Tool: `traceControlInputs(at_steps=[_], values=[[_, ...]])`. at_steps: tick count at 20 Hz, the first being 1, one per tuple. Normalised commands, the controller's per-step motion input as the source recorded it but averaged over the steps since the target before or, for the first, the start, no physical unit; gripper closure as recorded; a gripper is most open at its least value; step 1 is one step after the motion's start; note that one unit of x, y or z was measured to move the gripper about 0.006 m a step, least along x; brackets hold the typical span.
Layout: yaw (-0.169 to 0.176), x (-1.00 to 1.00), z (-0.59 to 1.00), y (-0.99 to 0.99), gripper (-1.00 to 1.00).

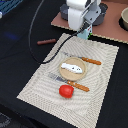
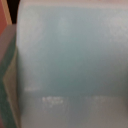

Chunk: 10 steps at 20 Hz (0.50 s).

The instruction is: Interact with the objects in diverse but meaningful ways.

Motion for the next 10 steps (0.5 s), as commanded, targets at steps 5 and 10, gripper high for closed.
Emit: traceControlInputs(at_steps=[5,10], values=[[0.017,0.20,-0.28,0.14,1.00],[0.007,0.23,-0.13,0.17,1.00]])
